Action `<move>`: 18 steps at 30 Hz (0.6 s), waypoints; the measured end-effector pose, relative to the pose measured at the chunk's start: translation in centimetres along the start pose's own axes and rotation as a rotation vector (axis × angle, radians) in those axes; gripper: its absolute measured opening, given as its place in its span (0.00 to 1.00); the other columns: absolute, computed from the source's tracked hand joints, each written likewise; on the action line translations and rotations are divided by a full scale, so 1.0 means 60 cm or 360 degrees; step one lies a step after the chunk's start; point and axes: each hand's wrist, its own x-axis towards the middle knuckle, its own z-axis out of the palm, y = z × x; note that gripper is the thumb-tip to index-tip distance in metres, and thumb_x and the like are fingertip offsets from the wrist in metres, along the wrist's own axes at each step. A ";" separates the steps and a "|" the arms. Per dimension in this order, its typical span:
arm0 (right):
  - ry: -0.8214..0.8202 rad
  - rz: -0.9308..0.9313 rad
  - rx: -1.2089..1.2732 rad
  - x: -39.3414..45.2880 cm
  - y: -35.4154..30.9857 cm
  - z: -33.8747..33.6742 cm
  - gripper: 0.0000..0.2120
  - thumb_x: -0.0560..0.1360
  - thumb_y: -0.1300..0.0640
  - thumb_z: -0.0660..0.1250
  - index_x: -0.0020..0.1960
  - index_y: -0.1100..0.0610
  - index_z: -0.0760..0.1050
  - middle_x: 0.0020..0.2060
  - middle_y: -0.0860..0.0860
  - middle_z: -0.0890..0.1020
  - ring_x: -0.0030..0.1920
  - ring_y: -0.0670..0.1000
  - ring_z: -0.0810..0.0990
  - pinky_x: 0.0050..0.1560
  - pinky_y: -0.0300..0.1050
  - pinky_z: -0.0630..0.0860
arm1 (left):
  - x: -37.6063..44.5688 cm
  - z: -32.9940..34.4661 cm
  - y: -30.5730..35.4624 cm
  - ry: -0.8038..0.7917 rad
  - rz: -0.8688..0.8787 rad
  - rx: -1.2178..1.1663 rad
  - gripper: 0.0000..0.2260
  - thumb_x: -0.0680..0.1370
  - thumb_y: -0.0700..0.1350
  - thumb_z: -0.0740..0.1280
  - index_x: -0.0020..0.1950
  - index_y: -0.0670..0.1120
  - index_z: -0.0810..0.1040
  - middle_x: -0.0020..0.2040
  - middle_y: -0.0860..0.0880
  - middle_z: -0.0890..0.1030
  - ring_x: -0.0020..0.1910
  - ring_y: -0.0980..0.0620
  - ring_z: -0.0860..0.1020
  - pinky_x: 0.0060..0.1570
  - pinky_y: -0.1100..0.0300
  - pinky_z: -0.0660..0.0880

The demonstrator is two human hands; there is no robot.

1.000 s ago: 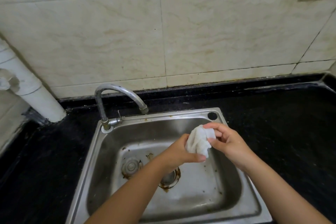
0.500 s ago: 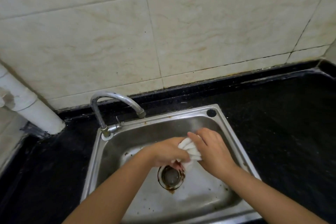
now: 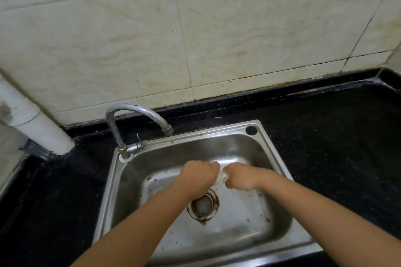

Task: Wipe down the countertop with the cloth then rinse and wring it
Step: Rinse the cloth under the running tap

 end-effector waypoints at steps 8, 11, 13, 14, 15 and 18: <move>-0.0029 0.0025 0.0150 -0.001 0.037 0.007 0.09 0.74 0.60 0.63 0.54 0.57 0.70 0.40 0.55 0.77 0.37 0.52 0.77 0.35 0.43 0.71 | 0.006 0.022 0.029 -0.0160 -0.0209 -0.0503 0.14 0.77 0.38 0.60 0.63 0.42 0.67 0.60 0.42 0.73 0.57 0.43 0.74 0.50 0.54 0.71; 0.0948 -0.0391 -0.0557 -0.009 0.061 0.031 0.29 0.65 0.66 0.70 0.65 0.59 0.67 0.53 0.59 0.77 0.48 0.59 0.79 0.41 0.50 0.78 | 0.003 0.009 0.027 -0.0132 -0.0500 -0.1055 0.11 0.77 0.42 0.61 0.58 0.43 0.71 0.56 0.44 0.78 0.54 0.45 0.76 0.45 0.59 0.69; 0.1429 -0.0641 -0.0850 -0.017 0.075 0.043 0.41 0.53 0.71 0.75 0.63 0.58 0.65 0.53 0.59 0.76 0.44 0.58 0.80 0.34 0.47 0.79 | 0.008 -0.001 0.021 -0.0234 -0.0512 -0.1510 0.09 0.75 0.41 0.64 0.55 0.43 0.74 0.50 0.46 0.79 0.48 0.48 0.77 0.43 0.60 0.70; 0.1549 -0.0745 -0.0884 -0.020 0.079 0.045 0.43 0.51 0.72 0.74 0.63 0.57 0.65 0.54 0.59 0.73 0.45 0.58 0.78 0.35 0.47 0.78 | 0.008 -0.010 0.020 -0.0308 -0.0493 -0.1751 0.06 0.75 0.40 0.66 0.51 0.45 0.75 0.44 0.47 0.78 0.42 0.50 0.76 0.40 0.61 0.71; 0.1652 -0.0831 -0.0895 -0.020 0.083 0.046 0.44 0.51 0.73 0.73 0.64 0.55 0.63 0.54 0.57 0.70 0.44 0.56 0.75 0.35 0.46 0.77 | 0.005 -0.021 0.020 -0.0403 -0.0469 -0.1953 0.03 0.74 0.39 0.67 0.46 0.46 0.74 0.39 0.49 0.76 0.35 0.53 0.74 0.35 0.63 0.71; 0.1836 -0.0961 -0.0990 -0.019 0.085 0.038 0.36 0.62 0.67 0.64 0.66 0.52 0.57 0.43 0.53 0.66 0.37 0.50 0.66 0.36 0.42 0.63 | -0.001 -0.040 0.018 -0.0721 -0.0287 -0.2154 0.09 0.73 0.38 0.68 0.37 0.47 0.70 0.30 0.50 0.70 0.26 0.56 0.68 0.26 0.67 0.66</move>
